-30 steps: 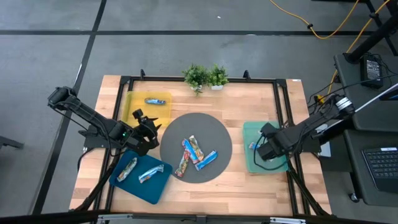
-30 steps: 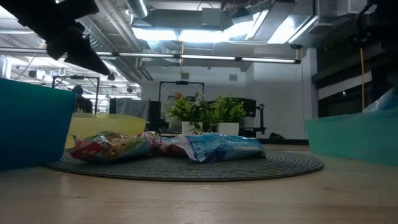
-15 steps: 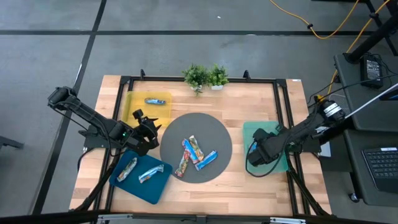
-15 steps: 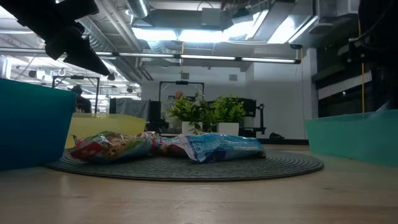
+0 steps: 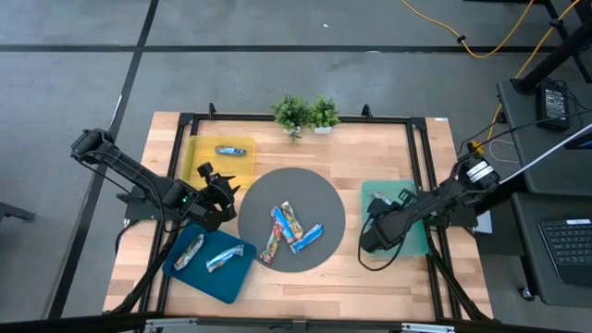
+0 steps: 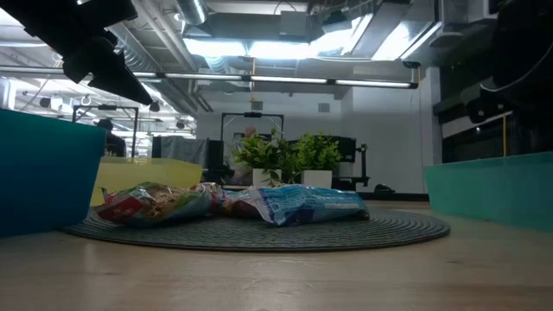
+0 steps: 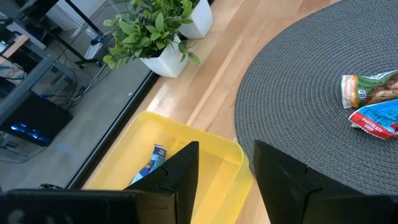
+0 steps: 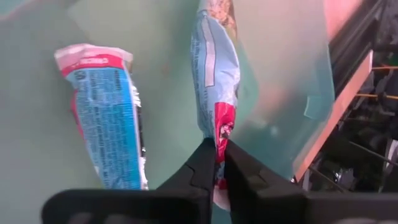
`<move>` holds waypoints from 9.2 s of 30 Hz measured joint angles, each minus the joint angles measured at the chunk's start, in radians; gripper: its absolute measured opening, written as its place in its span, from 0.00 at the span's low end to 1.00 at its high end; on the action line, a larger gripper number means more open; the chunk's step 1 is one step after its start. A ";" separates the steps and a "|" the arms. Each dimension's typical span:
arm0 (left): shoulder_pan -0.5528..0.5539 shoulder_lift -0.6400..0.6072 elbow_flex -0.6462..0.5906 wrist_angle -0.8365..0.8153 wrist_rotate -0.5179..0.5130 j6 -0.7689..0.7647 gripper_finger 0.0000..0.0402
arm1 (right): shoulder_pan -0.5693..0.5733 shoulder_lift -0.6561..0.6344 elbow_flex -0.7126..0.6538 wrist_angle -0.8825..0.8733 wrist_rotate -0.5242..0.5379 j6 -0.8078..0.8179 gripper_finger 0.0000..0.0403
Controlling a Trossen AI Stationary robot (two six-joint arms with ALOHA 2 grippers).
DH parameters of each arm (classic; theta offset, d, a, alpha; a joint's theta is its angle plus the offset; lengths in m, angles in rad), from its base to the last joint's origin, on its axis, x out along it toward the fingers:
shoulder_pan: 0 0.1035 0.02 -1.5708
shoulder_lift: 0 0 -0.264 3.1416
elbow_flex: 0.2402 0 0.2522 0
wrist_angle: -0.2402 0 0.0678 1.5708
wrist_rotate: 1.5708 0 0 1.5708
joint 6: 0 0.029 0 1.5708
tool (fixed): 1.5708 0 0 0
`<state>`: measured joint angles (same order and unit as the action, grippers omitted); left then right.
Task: Pick and place Granola Bars by type
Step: Put the red granola bar into the green bin, then put the blue granola bar into the yellow bin
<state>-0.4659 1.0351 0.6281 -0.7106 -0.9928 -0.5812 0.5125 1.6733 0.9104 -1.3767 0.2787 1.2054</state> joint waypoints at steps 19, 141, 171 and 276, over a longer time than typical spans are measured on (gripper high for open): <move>0.000 0.000 0.000 0.001 0.000 0.000 0.36 | 0.000 0.004 0.000 -0.080 -0.003 -0.012 0.53; 0.000 0.000 0.000 0.005 0.081 -0.026 0.36 | -0.365 0.261 0.244 1.008 -0.411 -1.476 0.15; 0.000 0.000 0.000 0.007 0.082 -0.026 0.36 | -0.389 -0.451 0.243 1.024 -0.247 -1.296 0.13; -0.018 0.000 0.000 0.064 0.094 0.001 0.36 | -0.887 0.665 1.432 0.727 -0.822 -1.626 0.12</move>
<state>-0.4839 1.0355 0.6277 -0.6464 -0.8988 -0.5797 -0.3747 2.3379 2.3421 -0.6494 -0.5433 -0.4203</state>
